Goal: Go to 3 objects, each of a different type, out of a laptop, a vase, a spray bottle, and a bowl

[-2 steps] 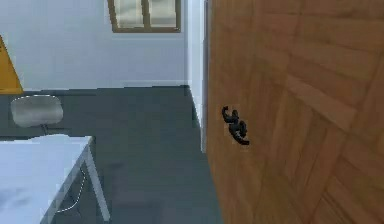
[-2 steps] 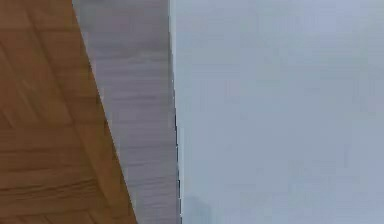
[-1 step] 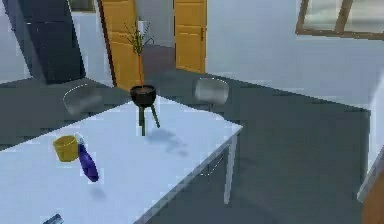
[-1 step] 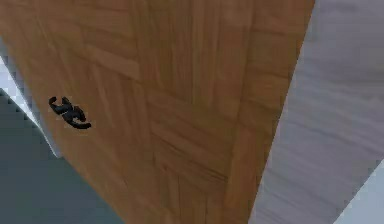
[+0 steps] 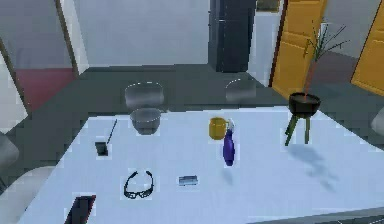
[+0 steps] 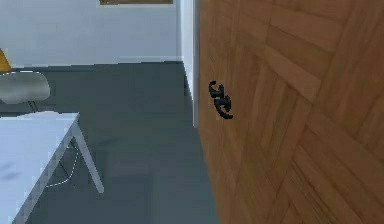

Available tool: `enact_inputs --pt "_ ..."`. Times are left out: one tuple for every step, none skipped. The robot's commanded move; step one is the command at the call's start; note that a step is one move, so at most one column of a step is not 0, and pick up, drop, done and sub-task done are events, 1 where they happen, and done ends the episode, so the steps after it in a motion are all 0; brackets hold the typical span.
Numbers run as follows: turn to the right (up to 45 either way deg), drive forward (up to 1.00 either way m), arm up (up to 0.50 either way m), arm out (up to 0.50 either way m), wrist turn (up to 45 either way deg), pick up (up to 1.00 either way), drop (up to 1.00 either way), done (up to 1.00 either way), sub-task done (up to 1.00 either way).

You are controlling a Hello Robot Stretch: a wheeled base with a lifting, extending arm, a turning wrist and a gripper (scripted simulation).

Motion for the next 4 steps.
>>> enact_inputs --pt "-6.0 0.0 0.0 0.0 0.0 0.0 0.0 0.0 0.0" --pt "0.0 0.1 0.0 0.0 0.0 0.0 0.0 0.0 0.0" --pt "-45.0 0.0 0.0 0.0 0.0 0.0 0.0 0.0 0.0" --pt "-42.0 0.0 0.0 0.0 0.0 0.0 0.0 0.0 0.0"
